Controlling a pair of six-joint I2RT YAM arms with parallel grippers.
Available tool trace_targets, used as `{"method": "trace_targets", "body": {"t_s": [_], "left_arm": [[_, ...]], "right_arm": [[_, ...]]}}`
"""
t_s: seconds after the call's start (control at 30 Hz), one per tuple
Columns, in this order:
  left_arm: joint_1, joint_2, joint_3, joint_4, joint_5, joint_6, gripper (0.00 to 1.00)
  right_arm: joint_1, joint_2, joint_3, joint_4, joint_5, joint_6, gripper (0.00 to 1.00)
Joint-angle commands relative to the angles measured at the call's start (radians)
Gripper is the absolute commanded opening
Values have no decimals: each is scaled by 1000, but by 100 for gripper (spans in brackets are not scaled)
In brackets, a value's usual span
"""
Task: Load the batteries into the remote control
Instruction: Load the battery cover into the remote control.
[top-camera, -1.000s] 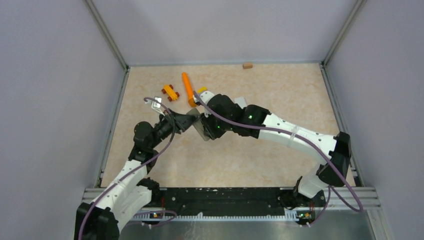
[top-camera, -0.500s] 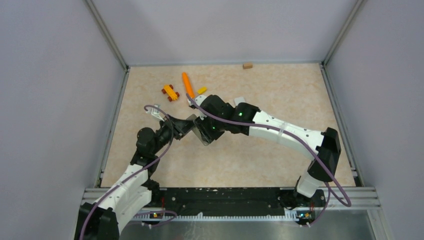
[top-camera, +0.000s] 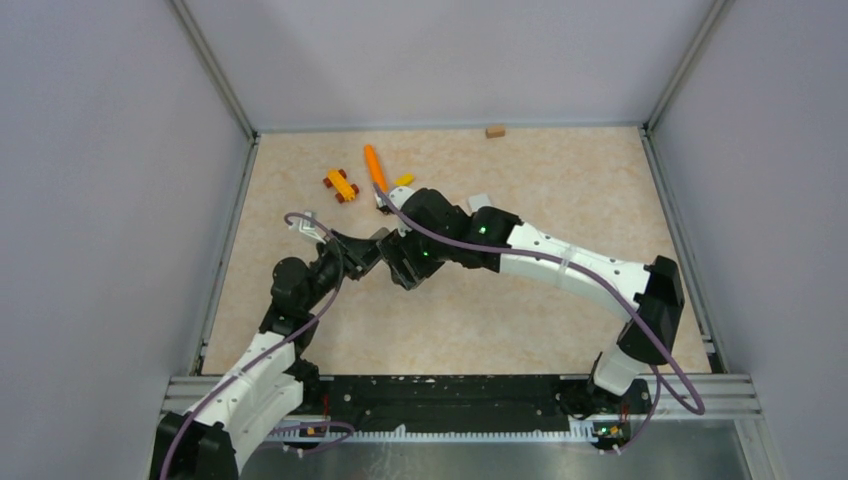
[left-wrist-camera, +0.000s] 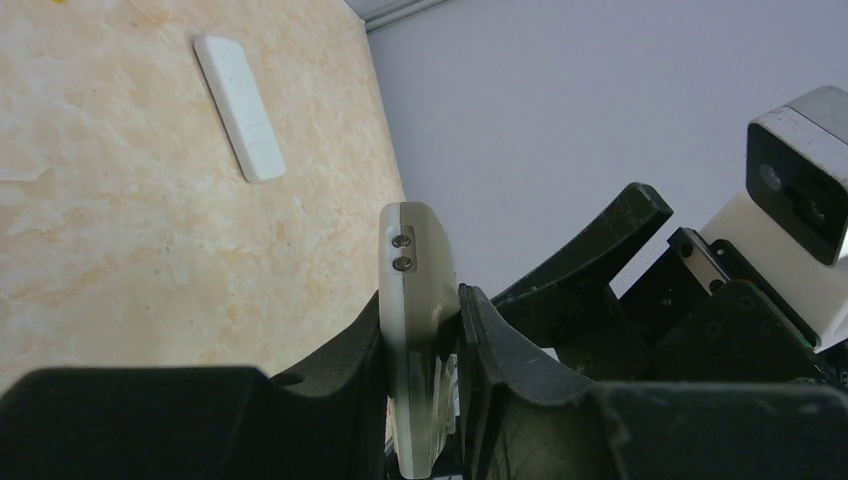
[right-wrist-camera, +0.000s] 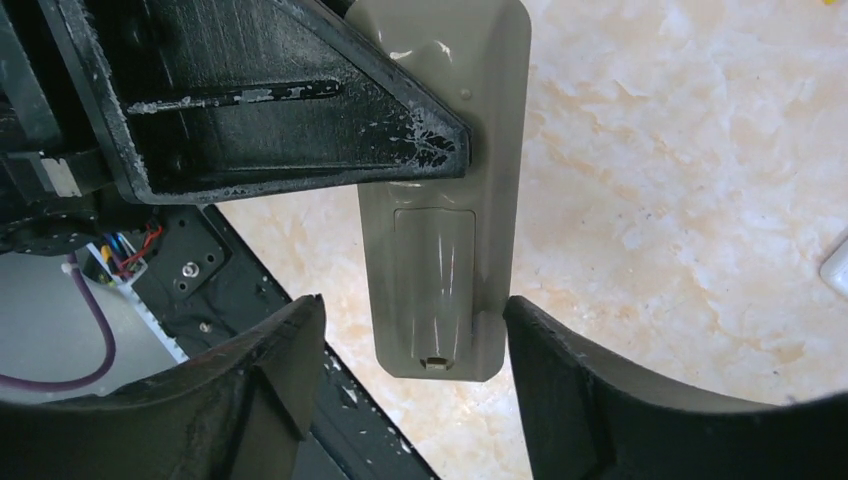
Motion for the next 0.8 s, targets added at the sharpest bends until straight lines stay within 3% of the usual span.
{"method": "trace_targets", "body": {"t_s": [0.0,0.1,0.37,0.57,0.77], "left_arm": [[0,-42,18,96,34,-49,0],[5,-47,20,89,31,-48,0],[14,-44,28,95,38,-80,0],[15,-40,37,106,40,-121,0],[15,-30,52,120,37,-176,0]], "right_arm": [[8,-82,-47,126,12,24,71],[7,-123,-80,163,20,42,81],[3,-291,-246,374,74,172,89],[-97,-485,-550,595,50,531,91],[-106,-632,-787,883,71,759,91]]}}
